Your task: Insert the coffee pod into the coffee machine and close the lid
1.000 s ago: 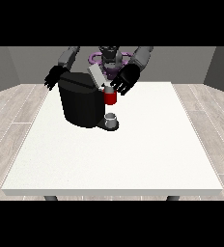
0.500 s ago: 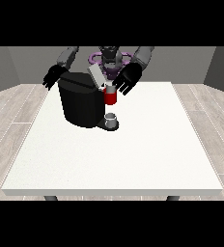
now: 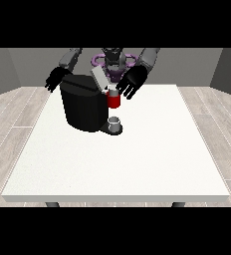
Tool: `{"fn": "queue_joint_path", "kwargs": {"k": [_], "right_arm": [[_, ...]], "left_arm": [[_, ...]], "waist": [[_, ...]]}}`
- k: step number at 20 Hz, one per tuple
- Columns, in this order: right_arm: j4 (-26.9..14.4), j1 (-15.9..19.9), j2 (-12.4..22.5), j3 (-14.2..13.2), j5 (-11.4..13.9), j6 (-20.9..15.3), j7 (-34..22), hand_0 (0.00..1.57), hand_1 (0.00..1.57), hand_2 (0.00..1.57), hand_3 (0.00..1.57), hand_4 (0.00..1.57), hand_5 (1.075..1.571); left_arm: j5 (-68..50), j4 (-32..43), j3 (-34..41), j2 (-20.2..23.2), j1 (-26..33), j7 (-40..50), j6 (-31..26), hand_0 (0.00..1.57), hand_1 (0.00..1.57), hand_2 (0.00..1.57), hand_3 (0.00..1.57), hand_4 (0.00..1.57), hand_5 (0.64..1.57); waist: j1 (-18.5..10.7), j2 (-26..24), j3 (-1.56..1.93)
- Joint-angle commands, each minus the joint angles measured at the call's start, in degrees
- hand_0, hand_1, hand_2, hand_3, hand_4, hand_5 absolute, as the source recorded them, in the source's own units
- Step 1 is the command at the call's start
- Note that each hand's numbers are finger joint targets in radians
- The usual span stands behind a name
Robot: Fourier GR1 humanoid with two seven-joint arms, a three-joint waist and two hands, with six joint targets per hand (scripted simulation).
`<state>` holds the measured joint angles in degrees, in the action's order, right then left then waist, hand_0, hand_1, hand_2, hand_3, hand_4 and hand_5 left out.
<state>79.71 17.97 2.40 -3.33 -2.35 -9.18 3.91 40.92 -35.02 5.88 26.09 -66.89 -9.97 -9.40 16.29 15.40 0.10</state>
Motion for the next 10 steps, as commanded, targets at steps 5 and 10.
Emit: {"fn": "queue_joint_path", "kwargs": {"k": [5, 10], "right_arm": [[0.8, 0.2, 1.0, -0.4, 0.0, -0.2, -2.4, 0.0, 0.0, 0.0, 0.0, 0.45, 1.571], [-3.2, -1.2, 1.4, -2.8, -1.6, 0.6, 1.0, 0.0, 0.0, 0.0, 0.0, 0.37, 1.571]], "left_arm": [[2.5, 1.3, -1.6, 1.9, 0.3, -0.8, -2.6, 0.0, 0.0, 0.0, 0.0, 0.0, 1.571], [2.4, -0.8, -2.1, 0.4, 1.5, -1.1, -3.7, 0.0, 0.0, 0.0, 0.0, 0.0, 1.571]], "waist": [[0.5, -0.4, -0.09], [-2.7, -2.6, -0.07]]}}
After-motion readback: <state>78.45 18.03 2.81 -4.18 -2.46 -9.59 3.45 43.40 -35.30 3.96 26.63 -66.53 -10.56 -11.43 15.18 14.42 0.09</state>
